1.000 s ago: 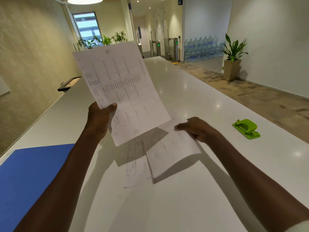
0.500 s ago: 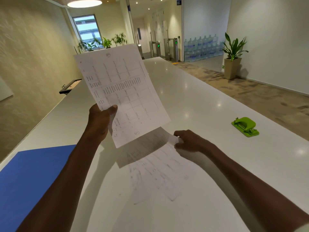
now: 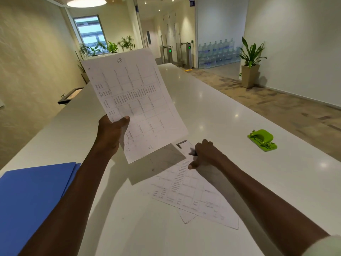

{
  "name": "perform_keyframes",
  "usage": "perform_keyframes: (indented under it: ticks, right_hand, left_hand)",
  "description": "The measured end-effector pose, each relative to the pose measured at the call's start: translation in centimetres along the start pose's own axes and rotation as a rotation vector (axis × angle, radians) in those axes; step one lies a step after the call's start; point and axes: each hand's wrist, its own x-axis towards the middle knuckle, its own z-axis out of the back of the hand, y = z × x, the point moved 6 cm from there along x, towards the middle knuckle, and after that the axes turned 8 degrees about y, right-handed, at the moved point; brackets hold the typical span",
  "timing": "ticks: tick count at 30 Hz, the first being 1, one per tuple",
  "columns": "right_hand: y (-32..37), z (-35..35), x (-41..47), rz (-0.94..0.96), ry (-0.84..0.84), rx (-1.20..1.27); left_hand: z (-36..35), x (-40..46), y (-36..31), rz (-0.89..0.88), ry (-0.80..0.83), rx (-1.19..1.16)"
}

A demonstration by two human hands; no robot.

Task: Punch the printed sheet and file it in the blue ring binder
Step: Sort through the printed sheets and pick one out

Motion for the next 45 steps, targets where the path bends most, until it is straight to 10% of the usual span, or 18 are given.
perform_keyframes:
  ticks: [30,45]
  right_hand:
    - [-1.1,0.7,-0.8,-0.146,-0.066,0.269]
    - [-7.3,9.4,-5.0,-0.201,-0.611,0.333]
  left_hand:
    - [0.2,0.2,1.0,-0.007,-0.012,-0.011]
    - [2.2,0.3,1.2,-0.011,-0.218,0.1]
